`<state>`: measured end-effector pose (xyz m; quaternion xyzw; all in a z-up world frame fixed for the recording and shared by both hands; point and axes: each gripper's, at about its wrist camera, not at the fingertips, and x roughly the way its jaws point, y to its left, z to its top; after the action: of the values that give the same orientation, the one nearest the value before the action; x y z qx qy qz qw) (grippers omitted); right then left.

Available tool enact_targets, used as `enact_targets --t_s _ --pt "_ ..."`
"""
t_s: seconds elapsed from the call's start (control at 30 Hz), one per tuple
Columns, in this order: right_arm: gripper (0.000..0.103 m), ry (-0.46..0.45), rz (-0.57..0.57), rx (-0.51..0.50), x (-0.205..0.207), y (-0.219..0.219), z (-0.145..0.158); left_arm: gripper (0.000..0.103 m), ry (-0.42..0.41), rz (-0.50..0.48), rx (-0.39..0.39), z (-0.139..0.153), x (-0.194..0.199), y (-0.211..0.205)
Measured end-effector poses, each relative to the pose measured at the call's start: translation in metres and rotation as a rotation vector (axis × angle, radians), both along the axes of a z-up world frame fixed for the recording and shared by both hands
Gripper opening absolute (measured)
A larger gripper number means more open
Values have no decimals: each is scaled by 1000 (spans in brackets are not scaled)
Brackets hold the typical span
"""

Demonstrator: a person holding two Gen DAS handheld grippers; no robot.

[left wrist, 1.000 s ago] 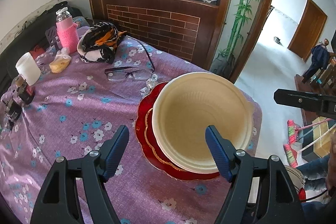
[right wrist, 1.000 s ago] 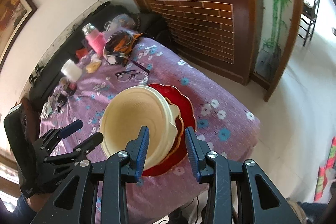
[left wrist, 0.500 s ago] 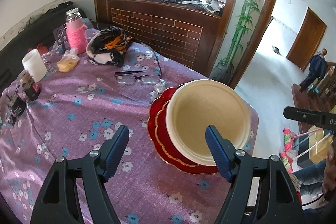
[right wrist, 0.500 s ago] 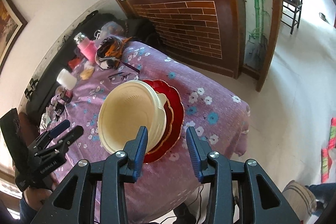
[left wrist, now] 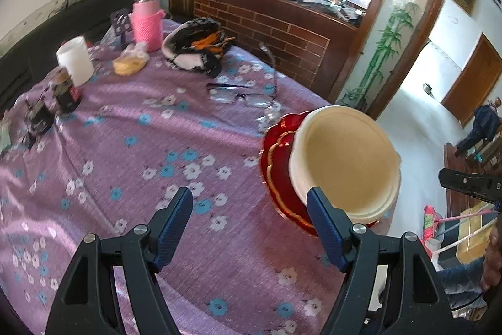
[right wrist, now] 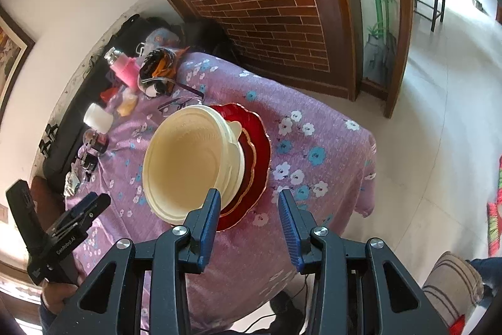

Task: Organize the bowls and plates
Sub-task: 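Move the right gripper to the red plate rim and close it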

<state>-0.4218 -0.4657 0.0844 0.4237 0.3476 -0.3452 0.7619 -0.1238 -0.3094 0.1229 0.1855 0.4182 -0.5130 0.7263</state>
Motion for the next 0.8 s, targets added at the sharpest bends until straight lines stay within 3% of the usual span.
enact_targets --t_s 0.27,0.57,0.8 --pt "41 -4 10 22 5 -4 -11 74 36 51 42 -16 17 8" --pt "41 7 14 65 9 -19 -30 74 61 43 78 -28 17 1" --pt "41 -35 26 71 7 -38 -36 74 140 75 70 -34 25 5"
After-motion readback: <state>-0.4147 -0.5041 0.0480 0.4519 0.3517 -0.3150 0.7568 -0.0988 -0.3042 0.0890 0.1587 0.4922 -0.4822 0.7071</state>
